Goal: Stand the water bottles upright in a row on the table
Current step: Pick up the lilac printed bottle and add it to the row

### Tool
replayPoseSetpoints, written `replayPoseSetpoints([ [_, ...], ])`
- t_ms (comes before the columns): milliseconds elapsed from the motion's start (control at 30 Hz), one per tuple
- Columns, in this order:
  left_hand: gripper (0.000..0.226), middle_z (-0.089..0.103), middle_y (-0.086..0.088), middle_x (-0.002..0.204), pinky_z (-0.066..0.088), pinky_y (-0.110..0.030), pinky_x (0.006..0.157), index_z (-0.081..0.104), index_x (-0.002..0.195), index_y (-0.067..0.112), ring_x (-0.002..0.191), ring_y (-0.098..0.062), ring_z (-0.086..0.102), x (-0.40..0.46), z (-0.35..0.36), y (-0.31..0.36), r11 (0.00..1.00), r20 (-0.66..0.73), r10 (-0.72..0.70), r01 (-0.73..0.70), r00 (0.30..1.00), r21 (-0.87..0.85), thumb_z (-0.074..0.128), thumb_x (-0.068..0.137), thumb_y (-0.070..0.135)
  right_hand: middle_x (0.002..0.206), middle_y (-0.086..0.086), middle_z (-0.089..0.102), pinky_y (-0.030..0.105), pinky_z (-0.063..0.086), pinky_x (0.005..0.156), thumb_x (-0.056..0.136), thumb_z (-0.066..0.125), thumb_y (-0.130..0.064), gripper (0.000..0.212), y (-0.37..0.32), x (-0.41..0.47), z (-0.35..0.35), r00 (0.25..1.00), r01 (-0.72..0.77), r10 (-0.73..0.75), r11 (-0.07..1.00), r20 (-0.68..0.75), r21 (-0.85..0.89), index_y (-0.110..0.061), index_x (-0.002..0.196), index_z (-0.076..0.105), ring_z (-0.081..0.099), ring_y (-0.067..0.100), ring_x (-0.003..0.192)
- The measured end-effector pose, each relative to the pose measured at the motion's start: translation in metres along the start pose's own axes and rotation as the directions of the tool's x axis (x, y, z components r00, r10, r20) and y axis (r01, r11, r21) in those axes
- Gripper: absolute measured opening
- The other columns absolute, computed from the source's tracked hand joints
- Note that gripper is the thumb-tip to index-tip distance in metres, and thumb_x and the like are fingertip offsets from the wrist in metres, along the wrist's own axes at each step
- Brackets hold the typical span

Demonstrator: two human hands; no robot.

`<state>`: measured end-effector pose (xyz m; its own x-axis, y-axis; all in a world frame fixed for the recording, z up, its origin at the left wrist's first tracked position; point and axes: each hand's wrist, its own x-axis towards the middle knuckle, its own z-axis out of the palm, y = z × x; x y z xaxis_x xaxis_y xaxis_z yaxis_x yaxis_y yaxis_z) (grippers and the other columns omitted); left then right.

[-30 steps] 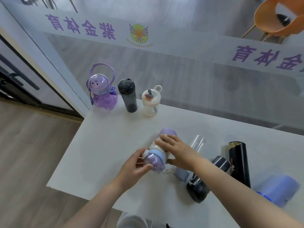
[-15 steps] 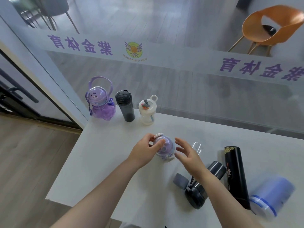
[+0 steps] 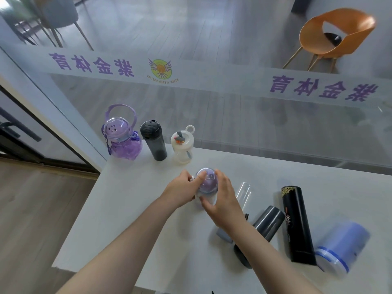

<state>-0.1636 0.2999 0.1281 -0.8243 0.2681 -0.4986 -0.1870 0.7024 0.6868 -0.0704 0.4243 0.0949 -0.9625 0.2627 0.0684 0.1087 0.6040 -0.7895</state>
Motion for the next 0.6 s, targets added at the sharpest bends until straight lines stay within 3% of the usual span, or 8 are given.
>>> replayPoseSetpoints([
  [67,0.062,0.072,-0.005,0.076,0.056,-0.045,0.084,0.052,0.086,0.015,0.077,-0.023,0.071,-0.003,0.002,0.002,1.0,0.031,-0.003,0.003,1.0,0.002,0.044,0.077,0.075,0.15,0.004,0.031,0.024,0.033,0.106,0.081,0.073,-0.032,0.083,0.0,0.009,0.002,1.0,-0.02,0.02,1.0,-0.016,-0.007,-0.013,0.146,0.026,0.033,0.018,0.136],
  [133,0.065,0.073,-0.002,0.077,0.056,-0.044,0.084,0.056,0.086,0.015,0.08,-0.021,0.07,-0.004,0.004,-0.001,1.0,0.072,0.011,-0.011,0.997,-0.002,0.042,0.076,0.077,0.147,0.006,0.033,0.028,0.039,0.102,0.078,0.076,-0.033,0.081,0.003,0.016,0.002,0.999,0.005,-0.006,1.0,-0.036,-0.023,-0.012,0.142,0.031,0.037,0.021,0.132],
  [200,0.064,0.072,0.004,0.085,0.054,-0.043,0.087,0.061,0.087,0.019,0.086,-0.019,0.068,-0.004,0.002,-0.008,1.0,0.098,0.026,-0.025,0.995,-0.016,0.037,0.076,0.077,0.144,0.005,0.036,0.033,0.044,0.1,0.076,0.078,-0.032,0.08,0.007,0.021,0.001,0.998,0.034,-0.036,0.999,-0.048,-0.042,-0.013,0.14,0.033,0.041,0.023,0.128],
  [300,0.055,0.069,0.005,0.097,0.049,-0.043,0.093,0.063,0.096,0.021,0.094,-0.017,0.063,0.0,-0.004,-0.028,0.999,0.114,0.015,-0.01,0.993,-0.042,0.034,0.089,0.067,0.141,0.005,0.039,0.029,0.044,0.097,0.077,0.078,-0.035,0.079,0.012,0.03,0.0,0.994,0.081,-0.085,0.995,-0.07,-0.055,-0.013,0.139,0.034,0.042,0.022,0.127],
  [433,0.044,0.06,-0.002,0.121,0.043,-0.035,0.095,0.058,0.114,0.02,0.111,-0.021,0.055,0.011,-0.009,-0.067,0.97,0.089,-0.051,0.029,0.995,0.242,0.043,0.092,0.055,0.139,0.009,0.041,0.029,0.041,0.1,0.078,0.075,-0.04,0.079,0.015,0.049,-0.004,0.99,0.113,-0.117,0.992,-0.078,-0.048,-0.008,0.139,0.037,0.044,0.024,0.126],
  [500,0.054,0.045,-0.004,0.142,0.035,-0.035,0.107,0.045,0.135,0.021,0.131,-0.025,0.04,0.017,-0.008,-0.09,0.914,0.106,-0.09,0.039,0.99,0.405,0.048,0.091,0.051,0.139,0.011,0.04,0.033,0.04,0.104,0.078,0.074,-0.04,0.079,0.019,0.062,-0.007,0.99,0.125,-0.128,0.991,-0.065,-0.053,-0.005,0.139,0.037,0.043,0.025,0.127],
  [600,0.073,0.014,-0.005,0.159,0.026,-0.043,0.115,0.021,0.149,0.024,0.145,-0.029,0.014,0.023,-0.004,-0.118,0.811,0.129,-0.152,0.049,0.98,0.584,0.051,0.089,0.053,0.144,0.013,0.035,0.029,0.033,0.11,0.078,0.078,-0.031,0.082,0.025,0.083,-0.012,0.989,0.143,-0.144,0.988,-0.016,-0.064,-0.003,0.141,0.034,0.037,0.025,0.133],
])
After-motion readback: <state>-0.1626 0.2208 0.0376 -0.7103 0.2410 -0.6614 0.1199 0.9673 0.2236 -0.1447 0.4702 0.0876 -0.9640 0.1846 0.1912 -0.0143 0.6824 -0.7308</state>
